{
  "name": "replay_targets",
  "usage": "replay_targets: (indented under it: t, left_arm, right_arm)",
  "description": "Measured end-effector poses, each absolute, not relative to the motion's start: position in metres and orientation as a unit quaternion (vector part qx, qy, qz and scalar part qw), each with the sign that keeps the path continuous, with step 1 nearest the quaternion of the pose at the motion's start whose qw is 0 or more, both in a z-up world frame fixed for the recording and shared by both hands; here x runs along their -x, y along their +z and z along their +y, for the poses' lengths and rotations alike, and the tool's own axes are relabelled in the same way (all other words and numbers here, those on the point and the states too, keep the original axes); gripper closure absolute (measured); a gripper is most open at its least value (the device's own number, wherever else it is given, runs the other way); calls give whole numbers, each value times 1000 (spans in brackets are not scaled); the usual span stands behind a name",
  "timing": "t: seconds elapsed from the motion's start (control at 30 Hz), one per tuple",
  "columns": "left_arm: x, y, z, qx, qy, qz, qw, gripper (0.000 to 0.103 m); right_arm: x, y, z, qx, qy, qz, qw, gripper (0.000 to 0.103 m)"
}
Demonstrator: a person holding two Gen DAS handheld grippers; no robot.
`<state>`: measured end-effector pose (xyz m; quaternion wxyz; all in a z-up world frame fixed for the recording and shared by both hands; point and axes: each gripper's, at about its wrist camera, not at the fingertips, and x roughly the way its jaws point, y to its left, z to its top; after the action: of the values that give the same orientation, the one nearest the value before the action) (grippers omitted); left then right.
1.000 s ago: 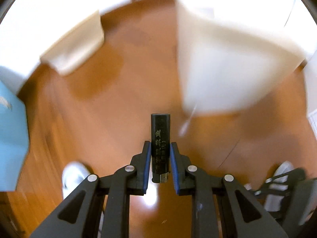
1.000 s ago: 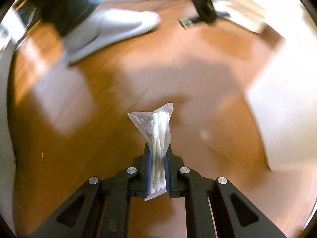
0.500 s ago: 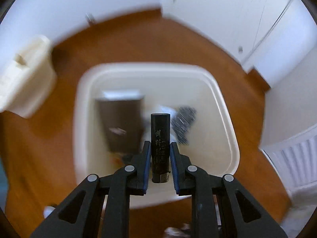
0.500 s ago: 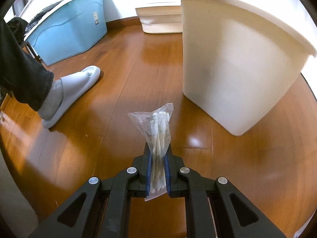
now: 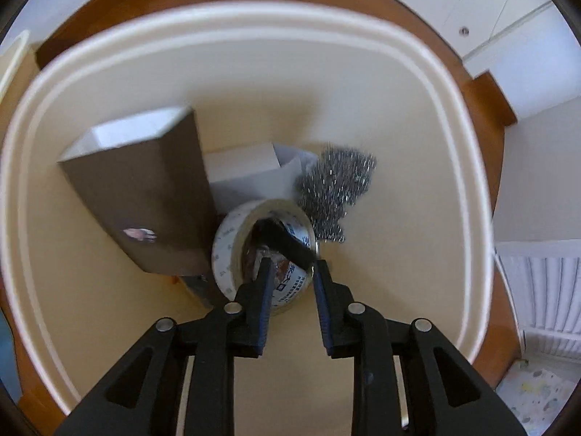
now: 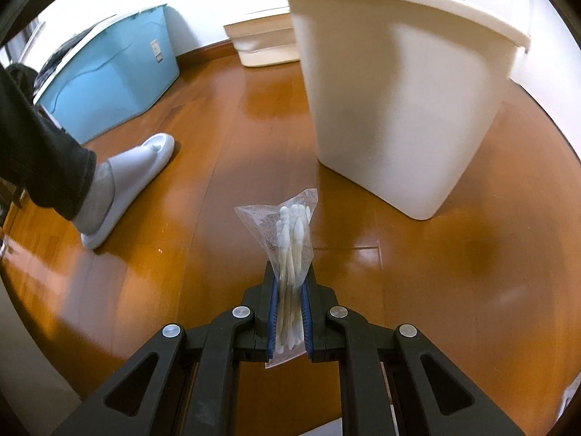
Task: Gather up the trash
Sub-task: 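Drop the lighter with left tool while right tool drops the swab bag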
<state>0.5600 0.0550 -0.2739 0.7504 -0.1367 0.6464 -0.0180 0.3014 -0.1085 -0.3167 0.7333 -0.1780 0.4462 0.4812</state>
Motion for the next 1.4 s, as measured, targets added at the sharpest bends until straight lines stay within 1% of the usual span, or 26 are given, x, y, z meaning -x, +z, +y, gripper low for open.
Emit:
replay_targets:
  t: [0.13,0.2,0.27,0.33,0.43,0.53,0.7,0.83,0.9,1.0,1.03,1.07,1.13,1.2,1.23,1.27,1.3,1.4]
  left_arm:
    - [-518,-223,79,178,-10,574,799,82]
    - [-486,-203,98,200,16,535,821,82]
    - [-454,-191,119,222,57,507,831,82]
    - [-416,-191,142,251,104,483,833,81]
    - [-379,-198,163,264,163,465,829,81]
    - [-363,-225,176,286,187,495,799,81]
    - [-360,-245,172,300,180,515,783,81]
    - [-362,-239,174,299,174,515,784,81]
    - [-359,-245,180,295,175,514,786,81]
    - [-355,-249,180,292,174,520,784,81]
    - [-354,-250,182,294,176,521,781,81]
    - [-354,-250,183,296,177,521,781,81]
    - [-353,-250,182,294,177,522,781,81]
    - [-353,-249,180,291,174,523,782,81]
    - [-353,-248,179,293,174,523,781,81]
    - [-352,-247,179,295,174,523,781,81]
    - [-351,-246,179,299,175,522,780,81]
    - [-346,-223,182,302,184,507,786,81]
  right_arm:
    - [-322,-282,-128,116,482,434,752,92]
    - [-341,-248,-145,61,485,415,767,92]
    - [-358,-220,-161,33,479,392,785,92]
    - [-379,-186,-178,4,465,363,808,92]
    - [-415,-145,-187,-34,440,333,833,92]
    - [-461,-126,-167,-61,431,344,832,92]
    - [-514,-142,-102,-49,427,382,818,92]
    - [-527,-184,-49,8,415,451,790,92]
    - [-531,-207,-28,42,399,485,777,91]
    - [-534,-234,-12,68,377,534,754,90]
    - [-532,-241,-8,78,374,540,750,90]
    - [-528,-246,-7,89,370,542,749,88]
    - [-529,-252,-8,98,358,551,747,80]
    - [-524,-251,-9,101,360,547,749,62]
    - [-521,-248,-8,105,362,541,752,57]
    - [-517,-243,-8,107,366,531,757,46]
    - [-513,-236,-9,109,365,522,763,41]
    - [-505,-199,-32,72,375,488,785,41]
